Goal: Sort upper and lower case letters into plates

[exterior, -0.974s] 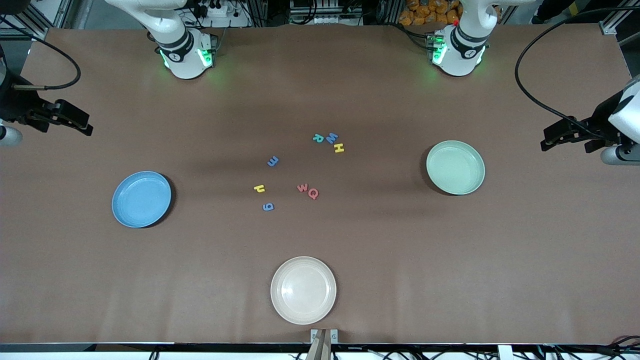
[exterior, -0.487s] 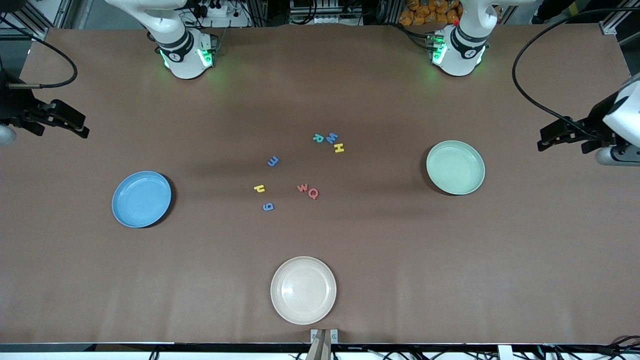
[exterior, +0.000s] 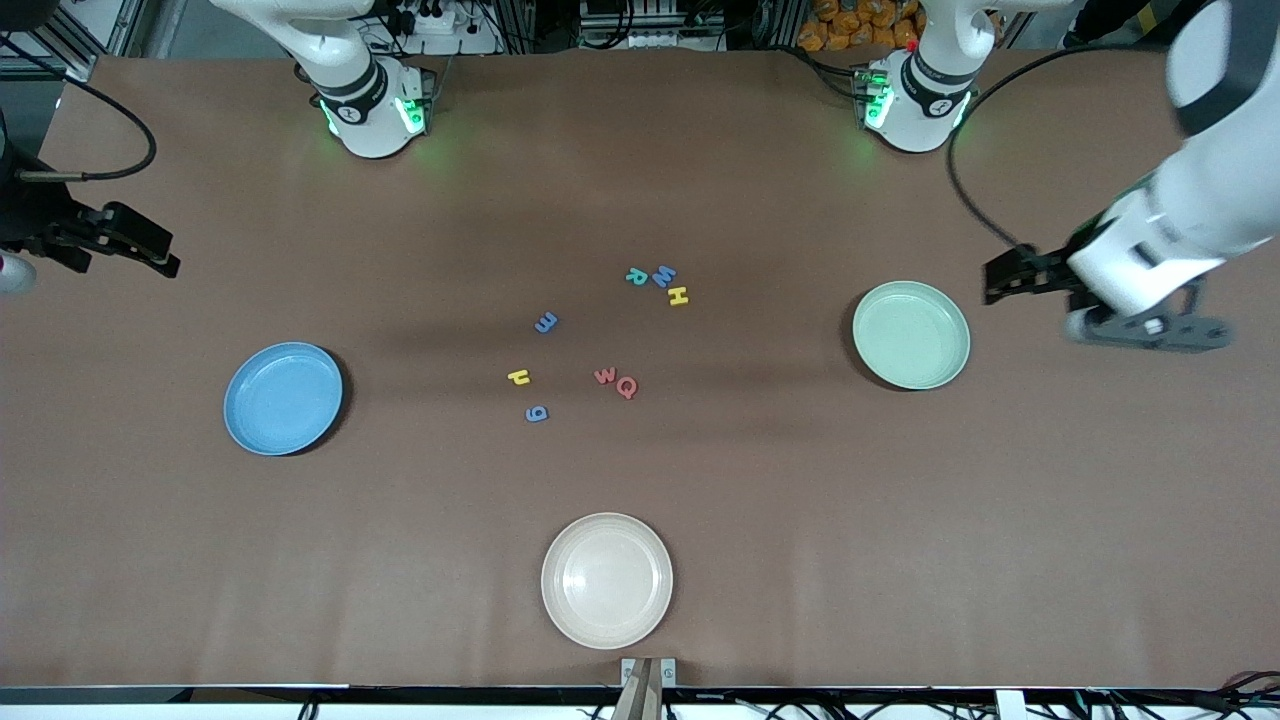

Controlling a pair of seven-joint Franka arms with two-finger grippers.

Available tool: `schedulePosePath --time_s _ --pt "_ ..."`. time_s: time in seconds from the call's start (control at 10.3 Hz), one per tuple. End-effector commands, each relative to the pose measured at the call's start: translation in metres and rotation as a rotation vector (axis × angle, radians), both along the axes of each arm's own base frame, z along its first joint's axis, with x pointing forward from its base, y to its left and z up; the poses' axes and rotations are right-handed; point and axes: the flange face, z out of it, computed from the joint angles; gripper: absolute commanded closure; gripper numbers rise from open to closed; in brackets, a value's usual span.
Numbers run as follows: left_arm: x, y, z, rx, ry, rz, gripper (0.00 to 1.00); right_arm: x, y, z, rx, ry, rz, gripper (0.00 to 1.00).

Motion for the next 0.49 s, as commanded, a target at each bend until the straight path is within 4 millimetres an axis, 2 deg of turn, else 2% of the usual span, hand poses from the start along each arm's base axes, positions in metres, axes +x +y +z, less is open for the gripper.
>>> schedulePosePath --time_s 0.0,0.1,0.19,0.29,0.39 --pt "0.010 -0.053 -0.048 -0.021 0.081 0.128 0.00 0.005 -0.008 -0.014 0.016 0.028 -0.010 0.00" --pt "0.006 -0.072 -0.068 -0.004 0.095 0.140 0.00 0.010 -0.011 -0.023 0.011 0.043 -0.013 0.00" --pt "-0.003 -0.086 -0.096 0.008 0.107 0.129 0.00 0.017 -0.020 -0.037 0.010 0.066 -0.027 0.00" --pt "-0.012 -0.087 -0.122 0.005 0.107 0.140 0.00 0.024 -0.031 -0.052 0.012 0.086 -0.045 0.00" --pt "-0.025 -0.093 -0.142 0.010 0.105 0.173 0.00 0.027 -0.044 -0.055 0.013 0.078 -0.067 0.00"
